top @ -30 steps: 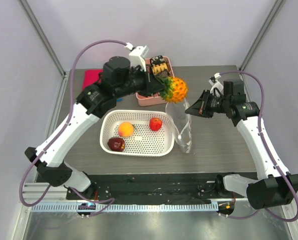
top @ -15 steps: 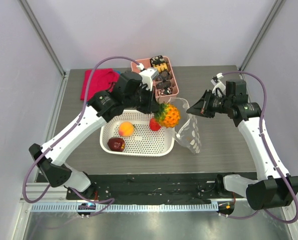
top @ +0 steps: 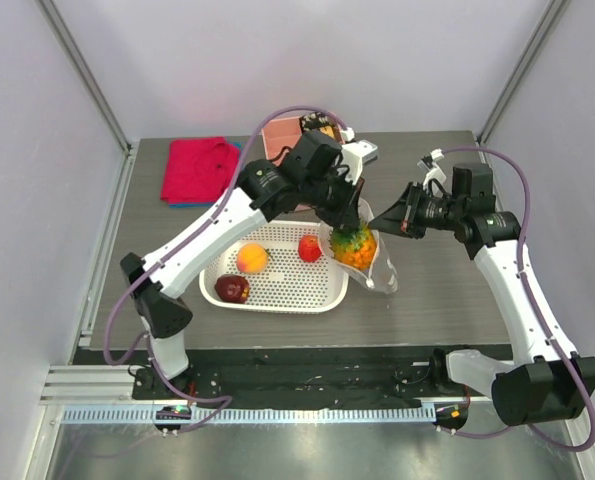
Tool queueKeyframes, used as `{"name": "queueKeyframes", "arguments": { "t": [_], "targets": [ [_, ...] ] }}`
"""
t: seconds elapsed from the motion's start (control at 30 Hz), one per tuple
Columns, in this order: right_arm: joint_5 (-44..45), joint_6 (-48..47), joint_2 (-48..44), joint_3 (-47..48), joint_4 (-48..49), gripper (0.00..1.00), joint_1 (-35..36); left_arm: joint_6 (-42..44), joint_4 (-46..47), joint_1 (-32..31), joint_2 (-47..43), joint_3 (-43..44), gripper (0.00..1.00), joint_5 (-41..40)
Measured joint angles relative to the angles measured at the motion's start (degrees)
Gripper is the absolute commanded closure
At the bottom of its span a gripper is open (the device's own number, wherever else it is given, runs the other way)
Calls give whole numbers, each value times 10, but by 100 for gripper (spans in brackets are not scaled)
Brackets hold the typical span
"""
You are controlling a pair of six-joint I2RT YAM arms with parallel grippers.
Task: Place the food in the zip-top bag and seal the zipper
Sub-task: Place the fake fruit in the zipper food storage bag, then pick up the fake fruit from the bin.
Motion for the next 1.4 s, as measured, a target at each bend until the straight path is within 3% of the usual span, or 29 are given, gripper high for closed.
{"name": "queueKeyframes", "arguments": {
  "t": [0.2,0.43,0.47,0.57,0.6,0.63,0.7,0.93,1.03,1.17,1.4],
  "targets": [
    [-29,-2,-14,0,9,99,0,18,-38,3,53,29,98,76],
    [-56,-2,-24,-7,20,99,1,10,-39,21,72,29,82,208],
    [-58,-2,-26,-8,20,99,1,8,-38,26,75,29,67,225],
    [-63,-3,-33,-10,22,99,1,2,-36,36,81,29,41,260],
    [-64,-4,-36,-10,23,99,1,-1,-35,40,82,29,37,267],
    [-64,-4,-39,-11,23,99,1,-5,-35,45,83,29,26,270],
    [-64,-5,-46,-12,24,99,1,-10,-28,56,81,28,17,272],
    [-57,-5,-58,-22,24,99,1,-28,34,109,-10,-70,13,235],
    [-47,-5,-58,-22,24,99,1,-33,60,123,-82,-124,7,185],
    [-38,-4,-58,-24,24,99,0,-36,79,119,-151,-168,7,94],
    [5,-5,-83,-30,10,99,-2,-34,46,117,-85,-157,12,-4]
  ]
}}
